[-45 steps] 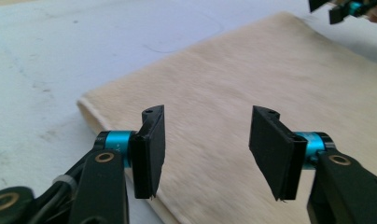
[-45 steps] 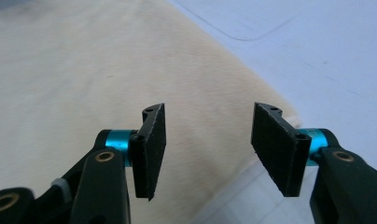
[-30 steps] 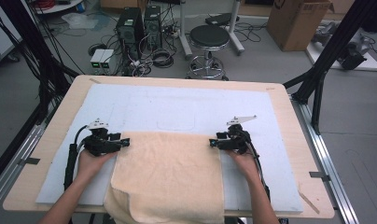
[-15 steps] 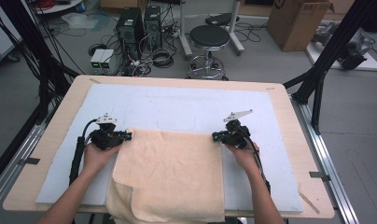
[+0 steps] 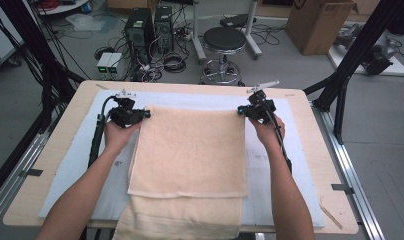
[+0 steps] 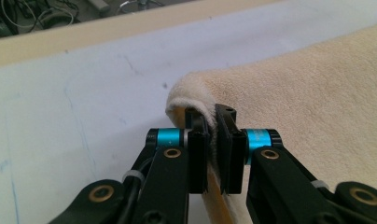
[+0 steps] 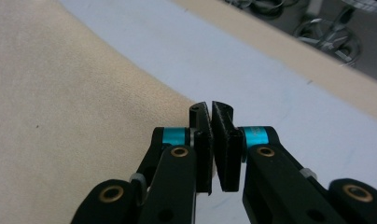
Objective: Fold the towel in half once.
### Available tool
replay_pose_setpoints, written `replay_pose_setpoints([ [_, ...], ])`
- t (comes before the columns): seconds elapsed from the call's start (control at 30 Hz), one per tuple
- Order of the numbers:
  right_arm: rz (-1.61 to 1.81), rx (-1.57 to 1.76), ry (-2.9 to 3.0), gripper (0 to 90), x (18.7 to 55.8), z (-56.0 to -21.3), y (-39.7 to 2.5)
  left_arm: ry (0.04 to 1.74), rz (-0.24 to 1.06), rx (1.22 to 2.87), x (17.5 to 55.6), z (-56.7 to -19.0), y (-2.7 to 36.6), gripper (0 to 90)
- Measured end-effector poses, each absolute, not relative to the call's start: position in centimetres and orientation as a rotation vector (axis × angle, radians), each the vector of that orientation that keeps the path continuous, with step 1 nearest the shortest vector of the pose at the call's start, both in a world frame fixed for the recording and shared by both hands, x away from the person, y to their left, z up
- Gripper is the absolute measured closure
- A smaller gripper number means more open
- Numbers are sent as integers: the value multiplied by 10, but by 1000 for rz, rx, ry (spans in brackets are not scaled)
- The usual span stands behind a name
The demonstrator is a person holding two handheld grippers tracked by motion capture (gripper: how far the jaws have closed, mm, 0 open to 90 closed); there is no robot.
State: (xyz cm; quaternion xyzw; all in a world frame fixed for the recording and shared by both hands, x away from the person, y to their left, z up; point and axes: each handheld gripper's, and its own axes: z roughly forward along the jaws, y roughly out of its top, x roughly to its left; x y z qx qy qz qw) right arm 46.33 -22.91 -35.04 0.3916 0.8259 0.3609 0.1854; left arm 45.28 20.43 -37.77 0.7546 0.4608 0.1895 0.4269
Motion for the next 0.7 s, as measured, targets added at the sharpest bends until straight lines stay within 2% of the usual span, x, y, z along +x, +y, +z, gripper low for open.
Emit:
replay_pose_setpoints([
  [0.17, 1044, 1136, 2291, 858, 482, -339, -226, 1170, 508, 1890, 469, -374, 204, 810],
  [0.27, 1039, 1196, 2292, 675, 489, -351, -225, 1205, 499, 1935, 473, -385, 208, 664],
  [0.33, 1061, 1201, 2314, 642, 491, -360, -227, 1190, 491, 1925, 469, -390, 212, 649],
  [0.47, 1057, 1178, 2338, 596, 481, -369, -228, 1177, 462, 1892, 461, -397, 221, 617],
  [0.7, 1116, 1086, 2384, 545, 448, -373, -231, 1050, 432, 1868, 427, -395, 230, 586],
])
